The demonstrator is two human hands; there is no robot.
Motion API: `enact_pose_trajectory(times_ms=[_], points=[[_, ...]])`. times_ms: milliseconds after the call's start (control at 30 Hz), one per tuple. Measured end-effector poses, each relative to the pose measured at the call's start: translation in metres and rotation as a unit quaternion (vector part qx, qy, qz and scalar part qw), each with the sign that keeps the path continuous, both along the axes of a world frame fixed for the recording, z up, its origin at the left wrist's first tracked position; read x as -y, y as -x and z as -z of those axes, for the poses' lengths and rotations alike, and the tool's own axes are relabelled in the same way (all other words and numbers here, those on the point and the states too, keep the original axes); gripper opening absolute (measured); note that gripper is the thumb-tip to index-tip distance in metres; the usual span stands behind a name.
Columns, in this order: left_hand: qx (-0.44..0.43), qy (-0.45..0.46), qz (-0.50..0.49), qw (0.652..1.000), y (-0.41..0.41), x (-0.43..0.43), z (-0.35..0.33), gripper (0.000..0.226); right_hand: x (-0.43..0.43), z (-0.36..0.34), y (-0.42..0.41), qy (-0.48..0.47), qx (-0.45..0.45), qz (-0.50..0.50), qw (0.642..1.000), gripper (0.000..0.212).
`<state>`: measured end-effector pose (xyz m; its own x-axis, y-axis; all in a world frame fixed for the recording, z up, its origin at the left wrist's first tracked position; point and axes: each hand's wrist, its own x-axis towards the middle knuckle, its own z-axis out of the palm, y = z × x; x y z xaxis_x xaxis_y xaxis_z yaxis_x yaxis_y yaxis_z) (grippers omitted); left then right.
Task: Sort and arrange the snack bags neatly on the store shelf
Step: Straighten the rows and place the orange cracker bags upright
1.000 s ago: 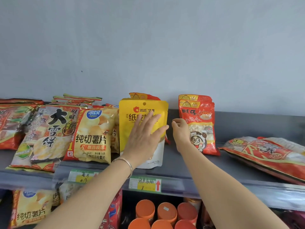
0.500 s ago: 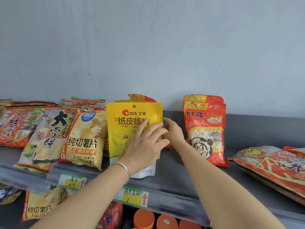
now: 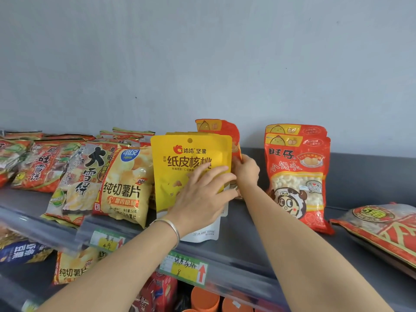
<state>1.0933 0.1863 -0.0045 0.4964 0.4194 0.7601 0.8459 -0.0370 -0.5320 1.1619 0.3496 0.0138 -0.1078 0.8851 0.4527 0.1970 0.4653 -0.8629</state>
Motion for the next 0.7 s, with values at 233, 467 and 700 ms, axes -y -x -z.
enact_pose_trajectory(times_ms=[233, 467, 700], points=[[0.001, 0.02, -0.001, 1.0, -0.001, 0.003, -0.001, 0.024, 0.007, -0.011, -0.015, 0.012, -0.18, 0.057, 0.982, 0.028], [0.083, 0.068, 0.072, 0.992, -0.02, 0.013, -0.011, 0.026, 0.041, -0.027, -0.045, -0.034, -0.212, 0.097, 0.972, 0.03], [0.275, 0.185, 0.212, 0.919, -0.047, 0.009, -0.024, 0.044, 0.085, -0.039, -0.095, -0.035, -0.24, 0.186, 0.952, 0.027]])
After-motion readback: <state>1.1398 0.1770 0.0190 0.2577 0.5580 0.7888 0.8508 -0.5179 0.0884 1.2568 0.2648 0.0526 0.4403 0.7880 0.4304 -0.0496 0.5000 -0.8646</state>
